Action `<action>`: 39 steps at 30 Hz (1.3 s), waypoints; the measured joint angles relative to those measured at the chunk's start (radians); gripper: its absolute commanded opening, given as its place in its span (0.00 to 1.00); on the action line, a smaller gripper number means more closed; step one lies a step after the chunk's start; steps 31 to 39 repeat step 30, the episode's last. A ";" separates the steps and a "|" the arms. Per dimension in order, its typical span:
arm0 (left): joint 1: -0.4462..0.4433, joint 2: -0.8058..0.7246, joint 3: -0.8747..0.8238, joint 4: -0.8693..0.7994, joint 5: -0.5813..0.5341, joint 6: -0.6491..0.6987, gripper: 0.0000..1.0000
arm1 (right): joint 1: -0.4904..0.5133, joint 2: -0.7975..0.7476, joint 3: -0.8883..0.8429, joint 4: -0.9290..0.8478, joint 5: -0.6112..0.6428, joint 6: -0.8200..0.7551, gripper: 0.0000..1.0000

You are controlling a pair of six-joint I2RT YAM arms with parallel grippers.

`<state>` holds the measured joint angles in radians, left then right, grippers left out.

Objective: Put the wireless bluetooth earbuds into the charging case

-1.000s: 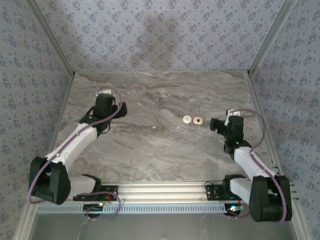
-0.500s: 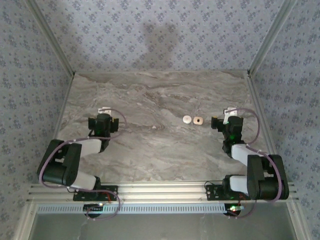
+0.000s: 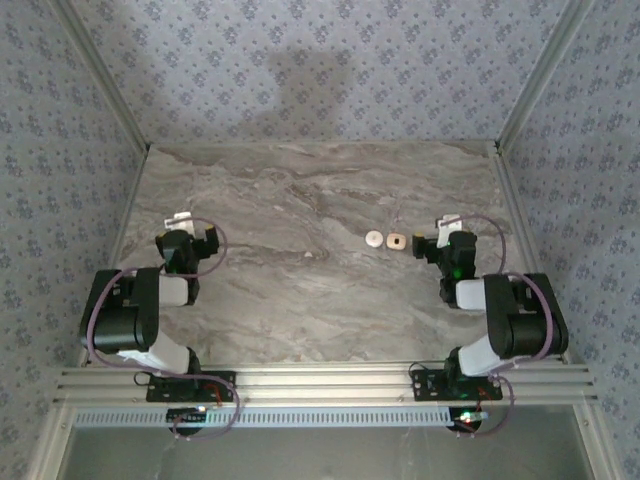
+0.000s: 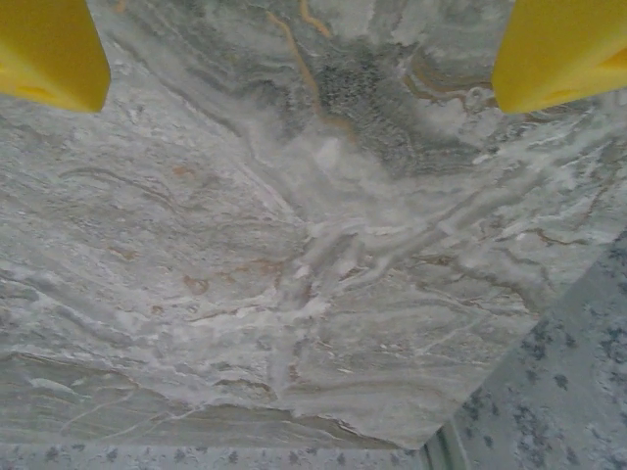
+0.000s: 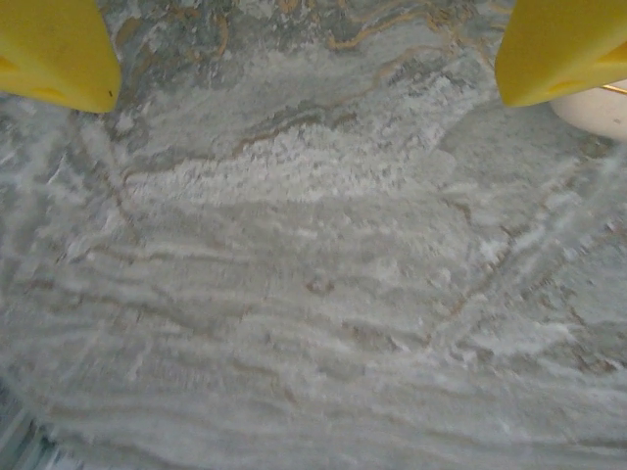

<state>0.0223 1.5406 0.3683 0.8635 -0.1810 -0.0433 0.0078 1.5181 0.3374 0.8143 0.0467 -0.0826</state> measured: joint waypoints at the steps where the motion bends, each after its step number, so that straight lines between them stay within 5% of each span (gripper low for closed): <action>1: 0.000 0.000 0.000 0.000 0.007 -0.003 1.00 | -0.011 0.008 0.005 -0.015 -0.010 0.008 1.00; 39: -0.005 0.000 0.016 -0.034 0.104 0.002 1.00 | -0.056 0.009 0.039 -0.013 -0.067 0.049 1.00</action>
